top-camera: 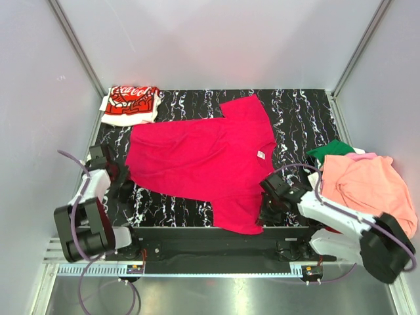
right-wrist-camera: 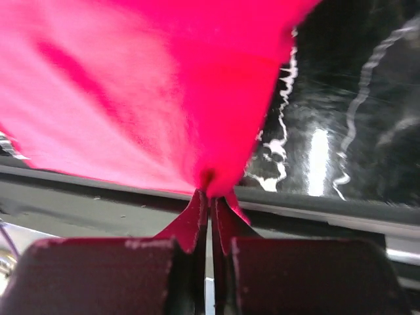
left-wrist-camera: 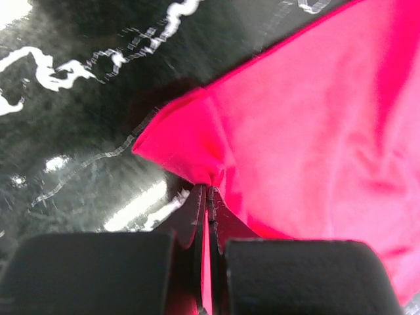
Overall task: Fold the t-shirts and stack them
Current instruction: Flatten the tshirt out, then fold the tshirt
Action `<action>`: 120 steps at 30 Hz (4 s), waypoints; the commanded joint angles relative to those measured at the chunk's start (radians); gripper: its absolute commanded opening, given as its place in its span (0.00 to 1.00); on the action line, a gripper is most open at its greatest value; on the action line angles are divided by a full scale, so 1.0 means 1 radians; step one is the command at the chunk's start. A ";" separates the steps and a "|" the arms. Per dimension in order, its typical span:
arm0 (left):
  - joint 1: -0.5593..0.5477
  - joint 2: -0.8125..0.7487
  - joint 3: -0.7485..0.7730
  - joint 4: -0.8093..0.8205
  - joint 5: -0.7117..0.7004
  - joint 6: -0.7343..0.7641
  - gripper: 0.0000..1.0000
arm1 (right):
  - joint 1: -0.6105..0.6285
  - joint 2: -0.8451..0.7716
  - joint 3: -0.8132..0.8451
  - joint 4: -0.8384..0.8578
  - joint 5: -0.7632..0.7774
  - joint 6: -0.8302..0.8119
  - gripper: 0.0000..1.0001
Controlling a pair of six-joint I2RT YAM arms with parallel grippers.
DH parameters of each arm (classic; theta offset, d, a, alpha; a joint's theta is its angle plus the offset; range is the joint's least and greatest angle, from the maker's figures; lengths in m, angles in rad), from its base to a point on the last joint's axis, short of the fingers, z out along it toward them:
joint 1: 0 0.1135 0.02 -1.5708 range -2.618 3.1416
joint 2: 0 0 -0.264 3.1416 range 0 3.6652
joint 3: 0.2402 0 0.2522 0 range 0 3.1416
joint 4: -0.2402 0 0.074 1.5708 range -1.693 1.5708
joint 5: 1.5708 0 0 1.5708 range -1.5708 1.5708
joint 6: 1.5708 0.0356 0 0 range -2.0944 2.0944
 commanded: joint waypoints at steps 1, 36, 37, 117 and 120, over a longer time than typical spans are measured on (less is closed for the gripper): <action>0.000 -0.105 -0.008 -0.055 0.091 0.045 0.00 | -0.001 -0.153 0.072 -0.131 0.135 0.037 0.00; -0.009 -0.212 0.221 -0.479 0.245 0.345 0.00 | -0.161 0.022 0.673 -0.247 0.402 -0.073 0.00; -0.009 -0.194 0.228 -0.476 0.242 0.357 0.00 | -0.184 0.037 0.684 -0.241 0.390 -0.107 0.00; -0.195 -0.203 0.244 -0.404 0.035 0.504 0.71 | -0.416 0.691 0.673 0.189 0.134 -0.205 0.48; -0.195 -0.203 0.242 -0.402 0.035 0.504 0.71 | -0.415 0.701 0.685 0.194 0.132 -0.207 0.37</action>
